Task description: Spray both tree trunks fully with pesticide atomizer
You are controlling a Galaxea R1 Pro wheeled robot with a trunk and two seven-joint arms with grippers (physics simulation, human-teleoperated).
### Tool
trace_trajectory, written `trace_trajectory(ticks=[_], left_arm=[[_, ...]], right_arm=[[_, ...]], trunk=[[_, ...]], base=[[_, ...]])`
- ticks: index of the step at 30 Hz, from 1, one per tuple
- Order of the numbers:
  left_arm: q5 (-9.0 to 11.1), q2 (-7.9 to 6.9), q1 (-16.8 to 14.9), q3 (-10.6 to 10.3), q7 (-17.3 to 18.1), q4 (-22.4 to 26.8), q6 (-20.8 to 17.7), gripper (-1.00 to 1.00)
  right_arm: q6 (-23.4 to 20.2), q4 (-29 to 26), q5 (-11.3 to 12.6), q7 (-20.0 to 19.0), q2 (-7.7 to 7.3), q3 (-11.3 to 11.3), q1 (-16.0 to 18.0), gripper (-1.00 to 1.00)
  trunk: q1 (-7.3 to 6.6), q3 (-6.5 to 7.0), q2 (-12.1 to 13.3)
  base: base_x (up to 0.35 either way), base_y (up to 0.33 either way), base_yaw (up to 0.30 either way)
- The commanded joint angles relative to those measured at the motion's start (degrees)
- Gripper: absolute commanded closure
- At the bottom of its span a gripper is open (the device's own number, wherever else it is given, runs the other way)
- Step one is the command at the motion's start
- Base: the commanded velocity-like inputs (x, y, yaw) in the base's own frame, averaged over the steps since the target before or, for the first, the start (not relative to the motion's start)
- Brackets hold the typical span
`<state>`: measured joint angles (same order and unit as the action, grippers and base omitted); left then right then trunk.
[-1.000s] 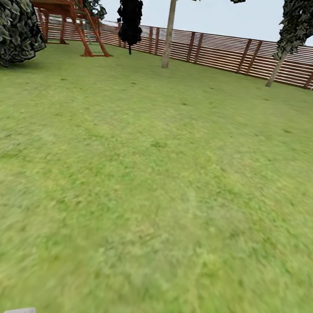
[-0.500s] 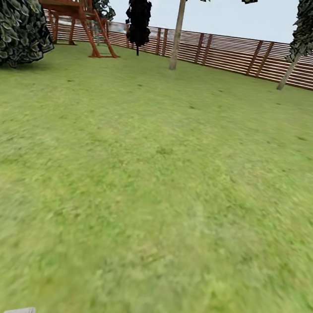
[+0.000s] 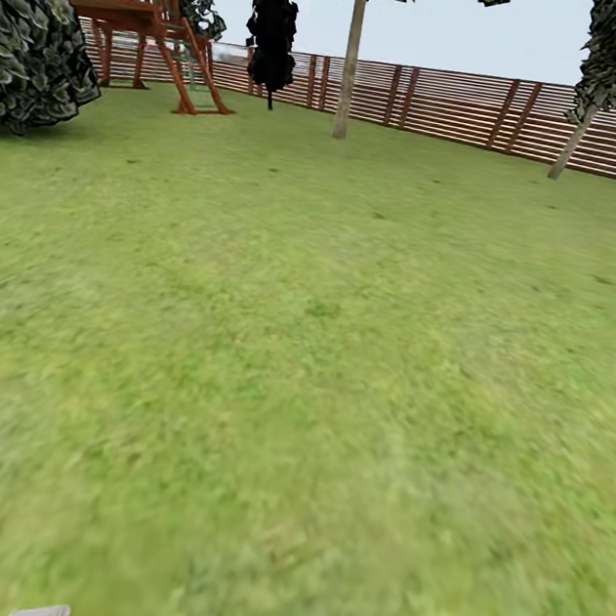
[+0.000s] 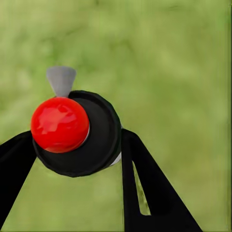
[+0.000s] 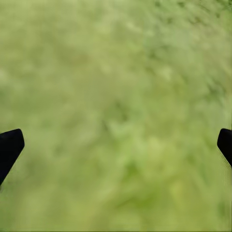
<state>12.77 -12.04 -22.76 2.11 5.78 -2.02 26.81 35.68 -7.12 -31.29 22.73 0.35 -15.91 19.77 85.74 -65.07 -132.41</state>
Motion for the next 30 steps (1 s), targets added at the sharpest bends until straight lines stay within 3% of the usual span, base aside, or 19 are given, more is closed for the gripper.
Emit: trace_trajectory(ticks=[1, 30], left_arm=[[0.0, 0.0, 0.0, 0.0, 0.0, 0.0, 0.0, 1.0], [0.0, 0.0, 0.0, 0.0, 0.0, 0.0, 0.0, 1.0]], right_arm=[[0.0, 0.0, 0.0, 0.0, 0.0, 0.0, 0.0, -1.0], [0.0, 0.0, 0.0, -0.1, 0.0, 0.0, 0.0, -1.0]], trunk=[[0.0, 0.0, 0.0], [0.0, 0.0, 0.0]], base=[[0.34, 0.0, 0.0], [0.34, 0.0, 0.0]])
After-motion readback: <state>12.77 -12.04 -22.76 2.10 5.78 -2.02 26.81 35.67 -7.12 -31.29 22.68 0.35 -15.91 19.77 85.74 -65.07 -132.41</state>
